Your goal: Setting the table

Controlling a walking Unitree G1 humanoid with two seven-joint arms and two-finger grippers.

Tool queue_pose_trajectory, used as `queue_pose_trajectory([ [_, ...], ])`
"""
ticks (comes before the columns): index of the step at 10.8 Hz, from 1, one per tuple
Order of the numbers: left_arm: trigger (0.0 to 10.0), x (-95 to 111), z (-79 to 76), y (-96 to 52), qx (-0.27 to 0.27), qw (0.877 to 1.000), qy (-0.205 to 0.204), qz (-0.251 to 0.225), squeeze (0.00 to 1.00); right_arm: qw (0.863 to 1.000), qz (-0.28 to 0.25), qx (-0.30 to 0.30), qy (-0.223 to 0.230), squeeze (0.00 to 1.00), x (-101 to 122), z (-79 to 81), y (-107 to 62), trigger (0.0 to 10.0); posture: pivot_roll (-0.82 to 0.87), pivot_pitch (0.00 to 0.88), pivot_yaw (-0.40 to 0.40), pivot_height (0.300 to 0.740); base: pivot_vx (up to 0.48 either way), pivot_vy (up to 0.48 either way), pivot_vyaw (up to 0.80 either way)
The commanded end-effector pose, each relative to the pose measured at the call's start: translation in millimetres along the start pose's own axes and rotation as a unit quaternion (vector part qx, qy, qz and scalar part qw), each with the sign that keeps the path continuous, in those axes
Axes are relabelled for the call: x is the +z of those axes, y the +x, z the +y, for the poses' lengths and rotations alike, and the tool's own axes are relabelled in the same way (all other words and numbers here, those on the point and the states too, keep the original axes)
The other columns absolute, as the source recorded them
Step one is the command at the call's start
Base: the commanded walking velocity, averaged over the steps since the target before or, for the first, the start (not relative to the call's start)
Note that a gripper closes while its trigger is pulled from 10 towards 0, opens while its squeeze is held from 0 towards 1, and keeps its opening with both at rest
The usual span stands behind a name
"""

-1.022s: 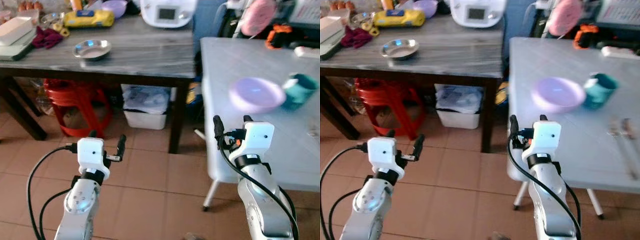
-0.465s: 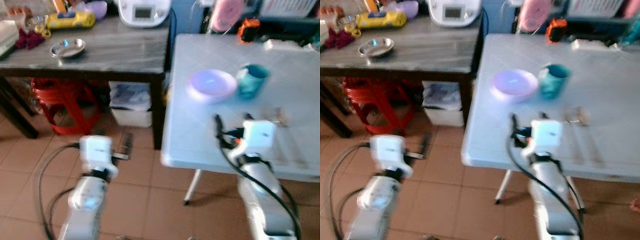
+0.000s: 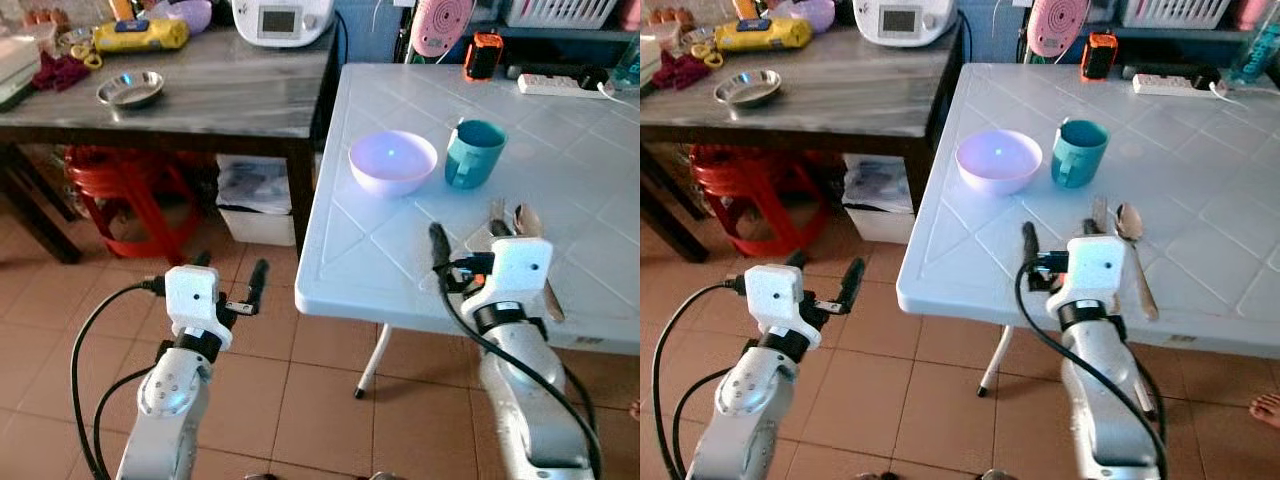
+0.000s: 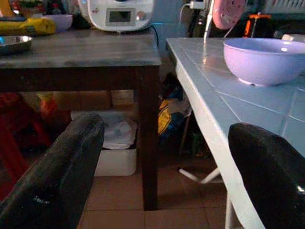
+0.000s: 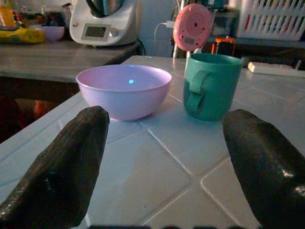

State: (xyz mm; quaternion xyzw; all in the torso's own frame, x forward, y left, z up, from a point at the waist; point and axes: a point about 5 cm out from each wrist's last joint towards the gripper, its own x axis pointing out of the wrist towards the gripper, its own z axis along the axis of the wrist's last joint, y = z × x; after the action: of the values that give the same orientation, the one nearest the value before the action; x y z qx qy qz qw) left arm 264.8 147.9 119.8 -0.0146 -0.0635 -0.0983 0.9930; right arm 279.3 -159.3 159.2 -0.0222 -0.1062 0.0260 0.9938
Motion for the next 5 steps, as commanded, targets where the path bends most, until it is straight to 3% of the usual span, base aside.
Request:
queue_pose_trajectory([
  [1, 10.0, 2.8, 3.3, -2.7, -0.001, 1.0, 0.005, -0.006, 0.0, 1.0, -0.008, 0.004, 0.002, 0.0, 3.1, 2.7, 0.3, 10.0, -0.07, 0.147, 0.036, 0.74, 0.292, 0.0, 0.0],
  [5, 10.0, 1.2, 0.4, -4.7, -0.013, 1.0, -0.002, -0.005, 0.0, 1.0, -0.005, 0.0, 0.009, 0.0, 2.0, 2.3, 0.0, 10.0, -0.07, 0.151, 0.035, 0.74, 0.306, 0.0, 0.0],
])
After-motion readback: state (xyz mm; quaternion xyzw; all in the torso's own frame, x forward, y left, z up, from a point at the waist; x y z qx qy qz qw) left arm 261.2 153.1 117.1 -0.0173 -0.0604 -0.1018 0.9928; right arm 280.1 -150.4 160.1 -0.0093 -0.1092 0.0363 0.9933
